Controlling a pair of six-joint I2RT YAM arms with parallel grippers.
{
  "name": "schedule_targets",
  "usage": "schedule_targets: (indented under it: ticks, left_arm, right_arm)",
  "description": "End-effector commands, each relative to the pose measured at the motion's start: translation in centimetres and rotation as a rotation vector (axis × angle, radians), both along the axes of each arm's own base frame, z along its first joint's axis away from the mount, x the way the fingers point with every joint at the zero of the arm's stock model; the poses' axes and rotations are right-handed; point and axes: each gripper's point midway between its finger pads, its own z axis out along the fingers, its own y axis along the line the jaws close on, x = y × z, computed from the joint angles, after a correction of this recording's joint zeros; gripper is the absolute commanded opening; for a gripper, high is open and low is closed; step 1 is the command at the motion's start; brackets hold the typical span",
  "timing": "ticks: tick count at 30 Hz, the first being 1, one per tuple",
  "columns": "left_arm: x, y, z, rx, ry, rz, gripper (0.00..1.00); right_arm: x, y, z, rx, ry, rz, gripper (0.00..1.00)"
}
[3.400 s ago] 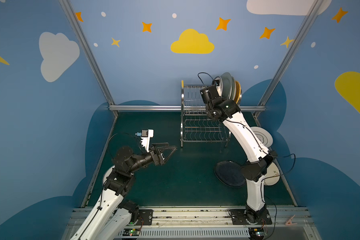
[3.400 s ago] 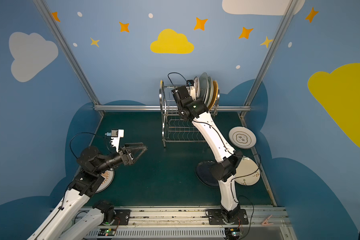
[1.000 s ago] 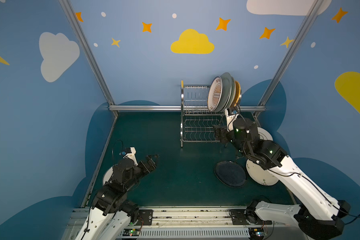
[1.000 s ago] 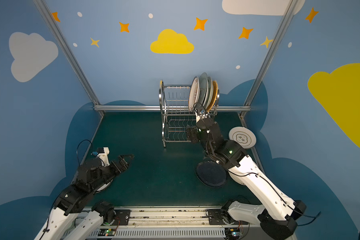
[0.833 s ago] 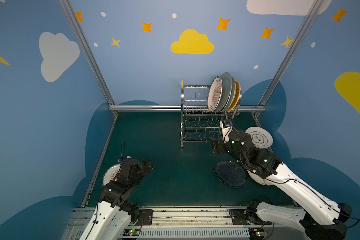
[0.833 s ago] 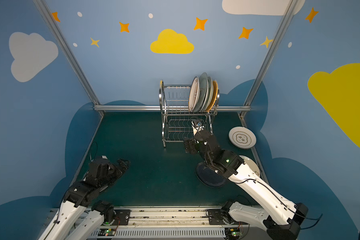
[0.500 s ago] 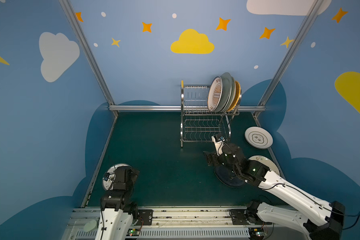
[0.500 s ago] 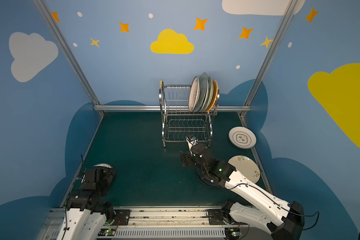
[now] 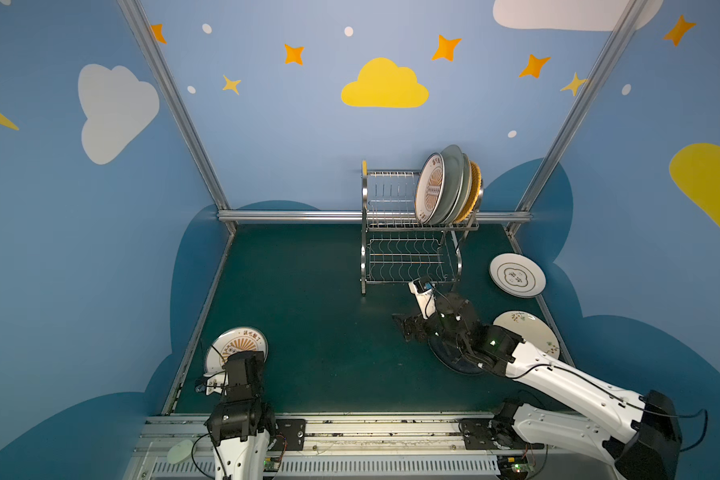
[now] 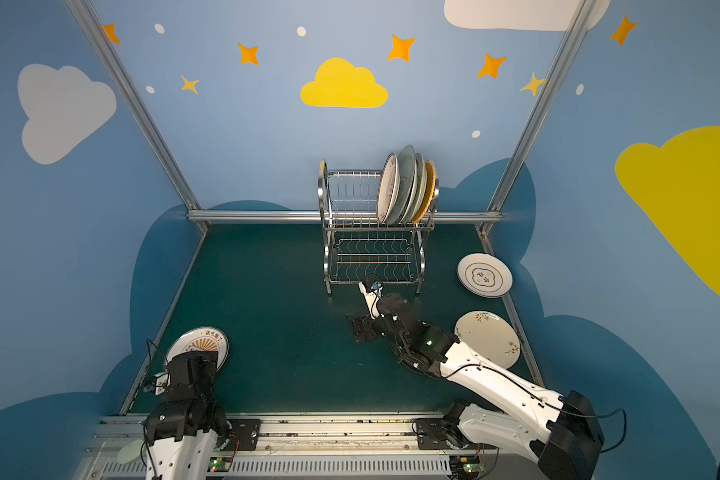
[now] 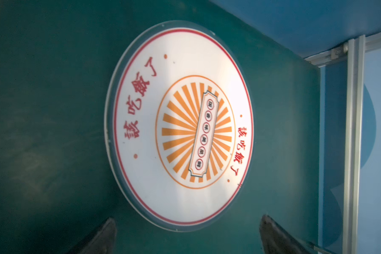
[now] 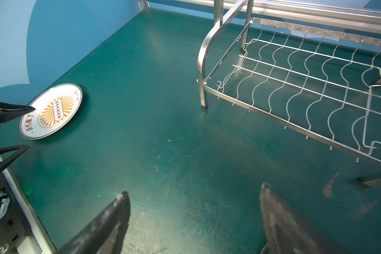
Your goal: Load the plates into the dish rack
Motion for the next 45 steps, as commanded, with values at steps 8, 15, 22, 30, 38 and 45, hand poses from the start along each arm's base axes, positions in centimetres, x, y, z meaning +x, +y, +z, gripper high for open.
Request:
schedule_targets:
  ticks: [8,15,22,30,38,45]
  left_arm:
    - [1.2,0.7,-3.6,-0.082,-0.005,0.047,1.0]
    - [2.6,1.6,-4.4,-0.106,-0.069,0.068,1.0]
    - [4.6,2.6,-3.0,-0.067,-0.132,0.047,1.0]
    - [5.7,3.4,-4.1,-0.123,-0.072,0.083,0.99]
    - [6.1,3.8,-6.6,-0.221,0.017,0.135,0.98]
    - [5.6,4.1,-8.9,-0.331,0.028,0.187,0.86]
  right_arm:
    - [0.4,0.3,-0.2,0.023,0.002,-0.024,0.9]
    - [0.9,-0.2,-0.7,0.011,0.007,-0.071,0.9]
    - [1.0,0.1,-1.3,0.007,0.024,-0.068,0.9]
    - [1.1,0.3,-1.7,0.005,0.036,-0.064,0.9]
    - [1.2,0.5,-2.3,0.003,0.05,-0.061,0.9]
    - [1.3,1.0,-3.2,-0.004,0.068,-0.046,0.91]
